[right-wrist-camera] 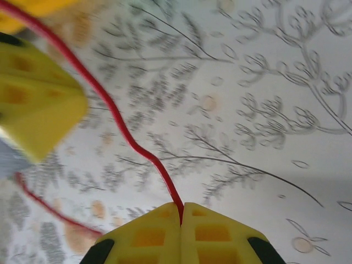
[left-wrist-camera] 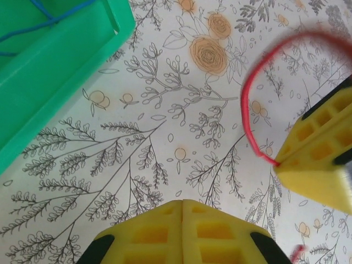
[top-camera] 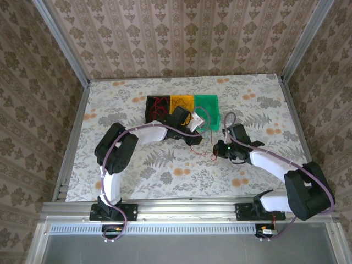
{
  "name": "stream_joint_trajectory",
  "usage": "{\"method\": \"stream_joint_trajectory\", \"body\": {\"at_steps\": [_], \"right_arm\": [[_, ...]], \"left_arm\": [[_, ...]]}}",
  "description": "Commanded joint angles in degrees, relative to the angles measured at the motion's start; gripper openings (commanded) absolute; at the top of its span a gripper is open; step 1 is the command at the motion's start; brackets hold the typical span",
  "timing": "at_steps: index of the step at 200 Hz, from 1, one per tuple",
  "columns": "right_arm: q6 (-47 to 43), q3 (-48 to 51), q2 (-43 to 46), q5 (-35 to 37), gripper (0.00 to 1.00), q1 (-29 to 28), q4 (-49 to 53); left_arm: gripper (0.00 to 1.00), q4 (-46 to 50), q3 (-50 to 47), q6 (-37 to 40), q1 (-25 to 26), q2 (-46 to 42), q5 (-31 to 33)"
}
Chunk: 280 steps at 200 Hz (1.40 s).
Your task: Untangle the cables
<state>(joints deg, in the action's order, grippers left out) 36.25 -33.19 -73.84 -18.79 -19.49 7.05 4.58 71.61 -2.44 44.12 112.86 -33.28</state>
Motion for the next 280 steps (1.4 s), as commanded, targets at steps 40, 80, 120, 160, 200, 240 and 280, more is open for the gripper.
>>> {"method": "stream_joint_trajectory", "body": {"at_steps": [40,80,120,160,200,240,280], "right_arm": [[6.9,2.14,1.06,-13.1,0.02,0.71,-19.69],[8.82,-0.32,-3.19,-15.21,0.02,0.67,-25.36],[8.65,-4.14,-8.35,-16.23,0.02,-0.74,-24.92],[1.63,-7.48,-12.65,-10.97,0.03,-4.41,-12.81],[-1.48,-10.93,-17.36,-7.49,0.13,-6.75,-4.94],[-1.53,-11.5,-17.4,-6.09,0.4,-6.79,-3.46],[-2.0,-9.65,-13.42,-3.15,0.47,-6.71,-2.75]], "left_arm": [[0.13,-1.77,-6.14,0.84,-0.3,-7.28,-9.31],[0.3,2.55,-7.57,3.03,-1.29,-9.65,-15.28],[0.45,2.31,-9.04,2.6,-2.36,-11.0,-17.27],[0.54,-4.93,-14.5,-2.34,-5.41,-13.14,-18.08],[0.59,-3.37,-16.61,-1.34,-5.72,-14.7,-14.87],[0.64,-2.02,-18.56,0.15,-5.62,-16.19,-8.39],[0.64,-3.07,-19.76,1.34,-4.6,-17.21,-3.93]]}}
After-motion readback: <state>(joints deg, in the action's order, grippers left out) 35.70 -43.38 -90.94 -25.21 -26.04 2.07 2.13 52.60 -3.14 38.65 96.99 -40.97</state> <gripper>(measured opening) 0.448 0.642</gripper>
